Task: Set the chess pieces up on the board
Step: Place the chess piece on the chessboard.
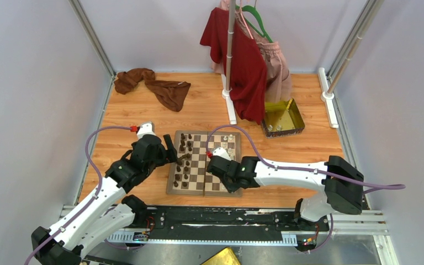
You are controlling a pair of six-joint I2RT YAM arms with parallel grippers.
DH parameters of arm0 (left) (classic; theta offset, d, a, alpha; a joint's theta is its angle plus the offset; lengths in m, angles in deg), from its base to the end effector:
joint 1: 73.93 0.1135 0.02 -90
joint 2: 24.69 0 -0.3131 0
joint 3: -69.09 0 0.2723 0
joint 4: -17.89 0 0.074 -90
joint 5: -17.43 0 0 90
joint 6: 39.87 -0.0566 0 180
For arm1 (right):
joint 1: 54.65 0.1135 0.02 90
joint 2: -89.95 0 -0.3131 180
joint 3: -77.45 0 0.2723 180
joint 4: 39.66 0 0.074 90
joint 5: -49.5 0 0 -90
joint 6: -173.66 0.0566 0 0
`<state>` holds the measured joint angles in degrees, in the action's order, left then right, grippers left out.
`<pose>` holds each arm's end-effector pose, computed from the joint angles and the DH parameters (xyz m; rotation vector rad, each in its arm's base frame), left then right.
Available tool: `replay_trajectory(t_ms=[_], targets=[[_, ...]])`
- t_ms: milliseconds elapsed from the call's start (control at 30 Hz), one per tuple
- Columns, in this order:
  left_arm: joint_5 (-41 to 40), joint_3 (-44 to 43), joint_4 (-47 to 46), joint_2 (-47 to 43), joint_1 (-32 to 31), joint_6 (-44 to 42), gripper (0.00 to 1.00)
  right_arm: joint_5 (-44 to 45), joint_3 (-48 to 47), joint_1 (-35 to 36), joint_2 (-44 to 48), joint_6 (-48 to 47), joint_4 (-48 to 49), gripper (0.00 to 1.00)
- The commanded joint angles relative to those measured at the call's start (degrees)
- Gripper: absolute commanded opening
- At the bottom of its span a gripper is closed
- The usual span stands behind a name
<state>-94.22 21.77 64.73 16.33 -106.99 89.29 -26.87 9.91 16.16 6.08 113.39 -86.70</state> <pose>0.1376 -0.0647 0.2666 -0.3138 2.2098 -0.2600 0.1131 0.2843 0.2329 -0.8601 2.5092 0.2801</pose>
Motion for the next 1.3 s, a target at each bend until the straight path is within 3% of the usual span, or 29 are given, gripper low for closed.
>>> replay_trajectory(t_ms=[0, 233, 500, 667, 867, 1033, 1267], targets=[[-0.31, 0.78, -0.18, -0.28, 0.36, -0.67, 1.0, -0.2, 0.51, 0.91, -0.67, 0.15, -0.54, 0.11], [-0.22, 0.8, -0.29, -0.32, 0.37, -0.74, 1.0, -0.09, 0.05, 0.91, -0.59, -0.13, -0.91, 0.27], [-0.26, 0.59, -0.53, 0.1, 0.41, -0.92, 1.0, 0.96, -2.52, 1.32, -0.46, -1.48, -2.75, 0.31], [-0.81, -0.1, 0.13, -0.12, 0.4, -0.92, 1.0, 3.2, -8.46, 1.78, 0.62, -2.91, -8.36, 0.33], [-1.69, -0.57, 0.27, -0.63, 0.36, -0.6, 1.0, 10.88, -18.46, 0.53, 1.67, -5.18, -14.95, 0.41], [-1.94, -1.37, 0.01, -0.02, 0.39, -0.74, 1.0, 14.69, -22.22, -7.11, 2.22, -6.42, -15.32, 0.44], [-2.17, -2.45, -0.27, 1.08, 0.37, -1.52, 1.0, 16.64, -22.9, -23.83, 2.45, -6.27, -11.53, 0.44]])
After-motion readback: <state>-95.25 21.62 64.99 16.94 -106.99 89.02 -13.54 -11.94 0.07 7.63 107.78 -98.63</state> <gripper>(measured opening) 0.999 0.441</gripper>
